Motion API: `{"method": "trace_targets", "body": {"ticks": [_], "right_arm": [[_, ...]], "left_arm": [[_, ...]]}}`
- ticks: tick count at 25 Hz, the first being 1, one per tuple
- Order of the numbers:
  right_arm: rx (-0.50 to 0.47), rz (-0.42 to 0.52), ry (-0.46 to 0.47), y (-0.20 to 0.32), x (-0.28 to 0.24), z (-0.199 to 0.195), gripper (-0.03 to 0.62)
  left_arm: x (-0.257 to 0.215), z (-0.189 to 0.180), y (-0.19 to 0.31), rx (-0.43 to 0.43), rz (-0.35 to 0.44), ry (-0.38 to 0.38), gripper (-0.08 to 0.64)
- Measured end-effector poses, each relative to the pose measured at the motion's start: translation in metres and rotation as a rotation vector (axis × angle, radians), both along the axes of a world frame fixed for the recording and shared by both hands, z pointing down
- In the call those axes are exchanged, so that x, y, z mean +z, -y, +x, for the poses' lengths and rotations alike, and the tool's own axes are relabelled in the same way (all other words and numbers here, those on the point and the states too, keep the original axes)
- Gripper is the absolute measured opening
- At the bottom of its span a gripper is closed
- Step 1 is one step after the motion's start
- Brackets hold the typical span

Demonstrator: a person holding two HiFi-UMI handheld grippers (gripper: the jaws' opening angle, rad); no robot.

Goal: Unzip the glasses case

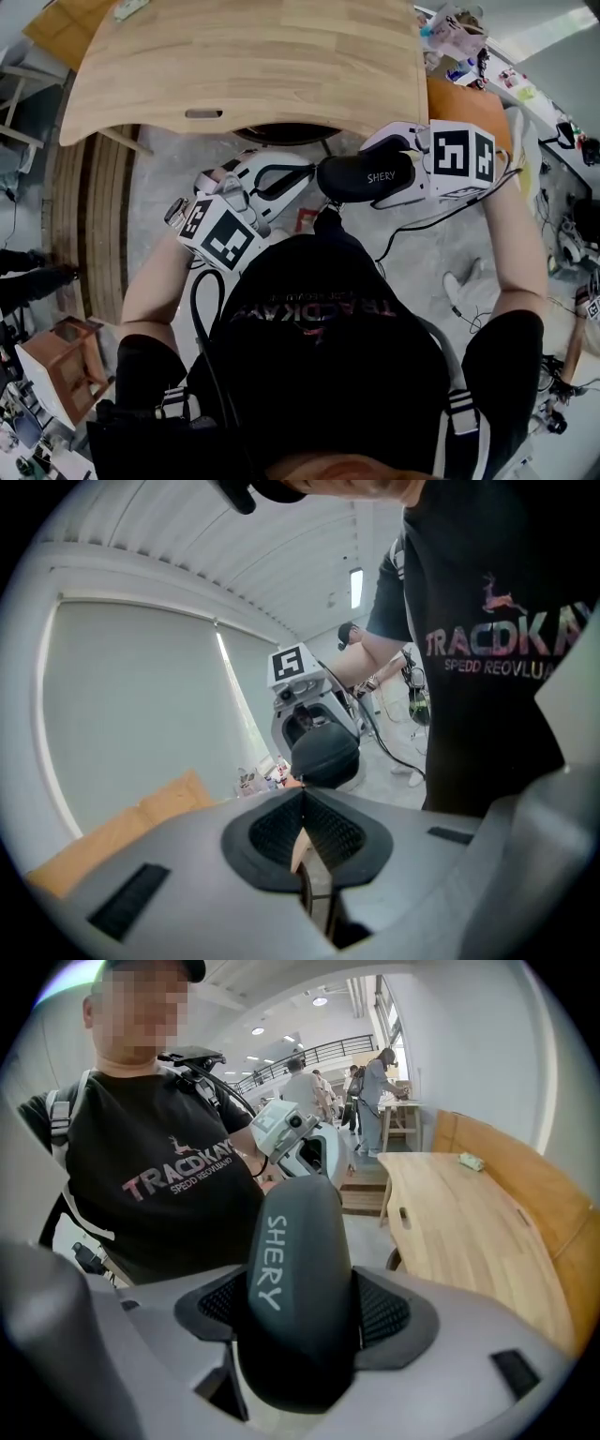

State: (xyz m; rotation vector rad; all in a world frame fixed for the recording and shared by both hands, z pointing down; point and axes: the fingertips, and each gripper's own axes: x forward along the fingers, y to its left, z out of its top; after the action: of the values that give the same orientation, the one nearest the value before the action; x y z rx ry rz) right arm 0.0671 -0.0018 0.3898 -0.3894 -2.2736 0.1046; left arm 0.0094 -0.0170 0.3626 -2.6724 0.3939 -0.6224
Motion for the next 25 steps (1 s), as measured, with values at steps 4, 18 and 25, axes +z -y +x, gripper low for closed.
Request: {"method": "trace_targets", "body": {"ticks": [4,18,25], "right_arm": [[-0.003,-0.025,0.022,0.0,-0.004,-0.003,0.353],[-0.079,-0.166,0.137,-0.019,-0.035,-0.013,0.353],[-0.029,-0.11,0.129,-0.009,-0.026,-0.013,0.353]], "left_arm": [[-0.009,-0.004,-0.001,0.007,-0.077,-0.066,0.012],[-0.054,-0.016,-0.019,0.087,-0.34,-0.479,0.014],[-0.047,-0.017,-0.011,0.02,-0.312,-0.441,0.012]]}}
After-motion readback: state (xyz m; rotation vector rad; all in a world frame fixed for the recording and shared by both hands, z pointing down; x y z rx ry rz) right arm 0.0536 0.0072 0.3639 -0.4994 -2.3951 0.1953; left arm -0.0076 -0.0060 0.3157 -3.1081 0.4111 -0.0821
